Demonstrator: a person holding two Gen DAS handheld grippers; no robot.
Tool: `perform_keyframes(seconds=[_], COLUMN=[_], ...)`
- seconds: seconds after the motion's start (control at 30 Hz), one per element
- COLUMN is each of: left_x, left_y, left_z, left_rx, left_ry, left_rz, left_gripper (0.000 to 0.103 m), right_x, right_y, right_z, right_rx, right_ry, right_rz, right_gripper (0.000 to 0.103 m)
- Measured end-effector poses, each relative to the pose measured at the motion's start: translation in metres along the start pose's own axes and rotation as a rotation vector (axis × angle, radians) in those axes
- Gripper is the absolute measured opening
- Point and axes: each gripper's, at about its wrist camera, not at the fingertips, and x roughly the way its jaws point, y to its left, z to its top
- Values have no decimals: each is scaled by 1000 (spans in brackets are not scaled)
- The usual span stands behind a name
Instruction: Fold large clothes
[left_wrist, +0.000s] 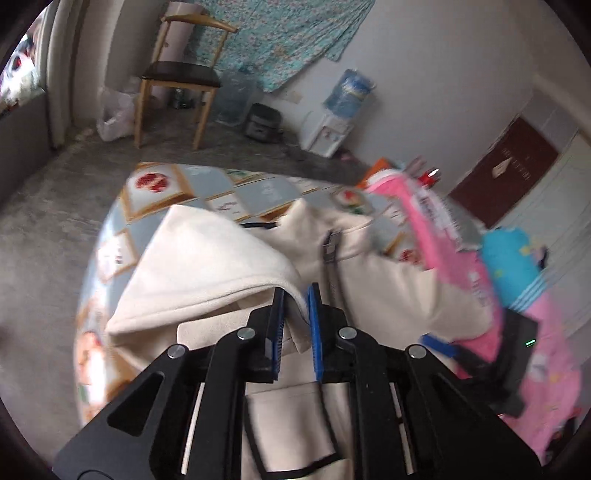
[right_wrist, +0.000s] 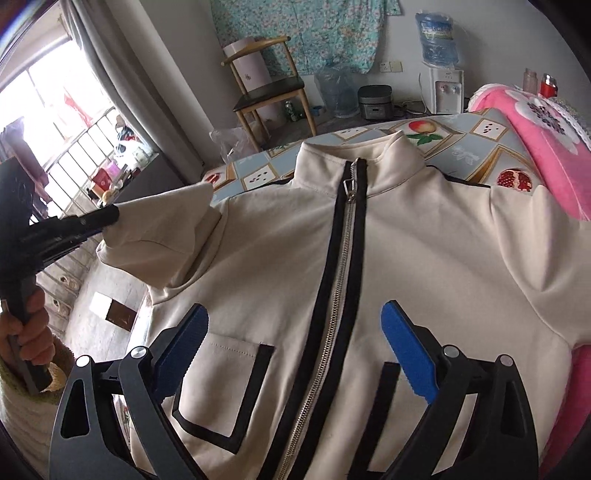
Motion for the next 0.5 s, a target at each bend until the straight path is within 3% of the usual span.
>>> perform_keyframes(seconds=[0.07,0.23,0.3,0.37,0.5], left_x=[3,28,39,45,37], left_y=[-14,-26,-22,-11,16], left_z=[4,-16,-34,-51,-77], left_rx=[-50,-118,-134,-148,-151], left_ry=[-3,31,56,72,76], left_rz=[-155,-337,-320,-279,-201], left_gripper=[12,14,21,34,43], right_x=[-12,-19,-14,-4,20], right_y=[-13,-37,-42,-47,-51], right_z=[-3,-18,-24,-30,-39], right_rx=[33,82,99,127,198], right_ry=[-16,12,41,77,159], right_rz=[2,24,49,86,147], right_gripper=[92,91,90,89,81])
